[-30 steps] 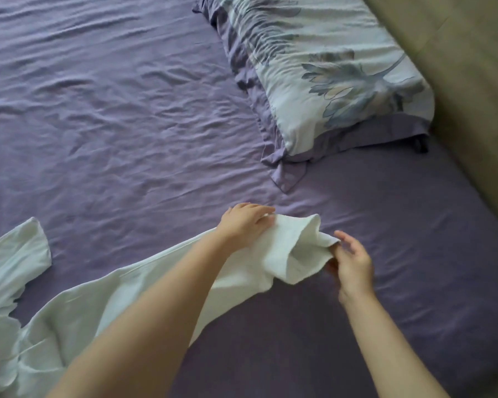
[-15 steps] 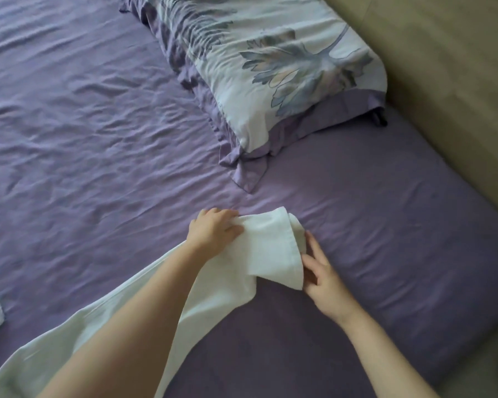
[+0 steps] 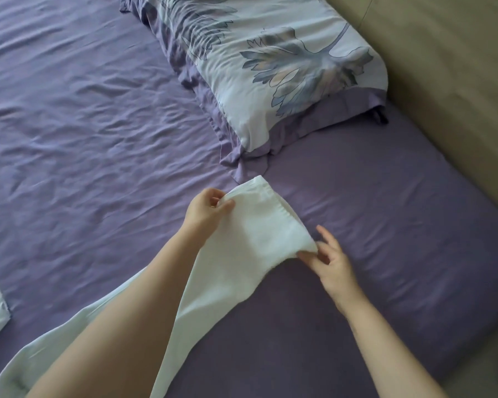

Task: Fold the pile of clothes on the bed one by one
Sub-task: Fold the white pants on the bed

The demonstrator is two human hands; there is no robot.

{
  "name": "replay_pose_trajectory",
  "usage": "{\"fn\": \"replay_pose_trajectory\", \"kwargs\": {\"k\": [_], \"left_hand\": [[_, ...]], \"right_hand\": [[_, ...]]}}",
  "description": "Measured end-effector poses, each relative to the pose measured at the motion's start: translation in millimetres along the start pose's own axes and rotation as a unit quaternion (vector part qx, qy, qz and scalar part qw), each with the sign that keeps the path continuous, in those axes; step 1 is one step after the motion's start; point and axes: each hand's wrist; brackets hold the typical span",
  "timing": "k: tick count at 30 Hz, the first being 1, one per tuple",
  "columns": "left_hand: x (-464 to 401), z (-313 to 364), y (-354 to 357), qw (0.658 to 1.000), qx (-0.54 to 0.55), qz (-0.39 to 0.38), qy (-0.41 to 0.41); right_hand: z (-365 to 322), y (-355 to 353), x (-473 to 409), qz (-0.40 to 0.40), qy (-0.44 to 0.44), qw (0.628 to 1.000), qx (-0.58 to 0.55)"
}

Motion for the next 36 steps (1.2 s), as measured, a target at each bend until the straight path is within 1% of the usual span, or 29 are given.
{"fn": "replay_pose_trajectory", "kwargs": {"k": [1, 2, 5, 6, 8, 10, 12, 13, 16, 17, 19, 21, 24, 26, 27, 28, 29, 31, 32, 34, 36], "left_hand": [[-0.5, -0.5, 0.4, 1.0, 0.004, 0.005, 0.003], [-0.7, -1.4, -0.4, 1.0, 0.007, 0.013, 0.007], [-0.2, -4.8, -0.4, 1.0, 0.007, 0.019, 0.019], [0.3, -5.1, -0.3, 1.0, 0.007, 0.017, 0.024], [5.3, -1.4, 2.4, 0.999, -0.01, 0.003, 0.037], [6.8, 4.9, 5.3, 0.995, -0.075, 0.009, 0.071], [7.9, 13.1, 11.0, 0.977, -0.171, 0.037, 0.121], [8.7, 16.5, 15.6, 0.968, -0.206, 0.052, 0.133], [18.3, 18.0, 30.1, 0.955, -0.264, 0.055, 0.125], [26.2, 12.0, 34.2, 0.95, -0.271, 0.058, 0.141], [49.5, -6.2, 36.9, 0.927, -0.293, 0.088, 0.216], [76.0, -31.5, 34.1, 0.914, -0.304, 0.112, 0.244], [112.9, -76.7, 21.7, 0.909, -0.336, 0.129, 0.209], [133.3, -106.6, 4.1, 0.911, -0.345, 0.139, 0.178], [139.5, -116.2, 0.9, 0.914, -0.346, 0.132, 0.164], [148.2, -130.5, -10.1, 0.917, -0.351, 0.131, 0.138], [155.5, -141.7, -21.8, 0.916, -0.36, 0.132, 0.115], [158.1, -155.1, -39.1, 0.911, -0.38, 0.126, 0.101], [155.9, -160.0, -48.8, 0.907, -0.39, 0.13, 0.09], [151.2, -181.0, -83.2, 0.902, -0.4, 0.152, 0.047], [142.4, -188.7, -104.4, 0.904, -0.4, 0.147, 0.042]], "right_hand": [[-3.4, 1.2, -2.5, 0.017, 0.046, 0.997, -0.058], [-4.5, 1.1, -3.6, 0.018, 0.076, 0.992, -0.103], [-5.0, -6.2, -0.7, -0.019, 0.126, 0.968, -0.216], [-4.7, -9.9, 0.9, -0.029, 0.132, 0.961, -0.24], [-4.0, -24.7, 8.7, -0.019, 0.13, 0.959, -0.253], [0.0, -40.5, 13.6, 0.023, 0.104, 0.972, -0.208], [9.2, -52.1, 13.8, 0.063, 0.074, 0.991, -0.095], [14.4, -55.1, 12.9, 0.07, 0.073, 0.994, -0.042], [32.2, -54.8, 6.7, 0.078, 0.082, 0.99, 0.088], [36.1, -55.2, 4.9, 0.091, 0.078, 0.987, 0.107], [41.9, -54.8, 1.2, 0.123, 0.056, 0.982, 0.131], [44.8, -52.3, 0.9, 0.159, 0.04, 0.97, 0.178], [46.6, -43.0, 5.3, 0.173, 0.02, 0.953, 0.249], [39.3, -37.2, 7.7, 0.153, 0.022, 0.948, 0.279], [33.5, -41.2, 5.9, 0.149, 0.03, 0.943, 0.296], [27.9, -36.7, 7.1, 0.136, 0.015, 0.933, 0.332], [23.6, -31.6, 8.1, 0.129, -0.022, 0.915, 0.381], [11.8, -23.2, 3.2, 0.121, -0.135, 0.881, 0.436], [3.2, -12.9, 1.0, 0.096, -0.196, 0.868, 0.446], [-15.2, 39.7, 3.1, -0.004, -0.308, 0.84, 0.446], [-28.7, 88.2, 10.9, -0.086, -0.399, 0.799, 0.441]]}}
Point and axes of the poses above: each hand's wrist, its own x-axis away from the middle knuckle, its own y-axis out of the palm, z = x × y, and after that the axes turned 11 degrees about z, right-handed
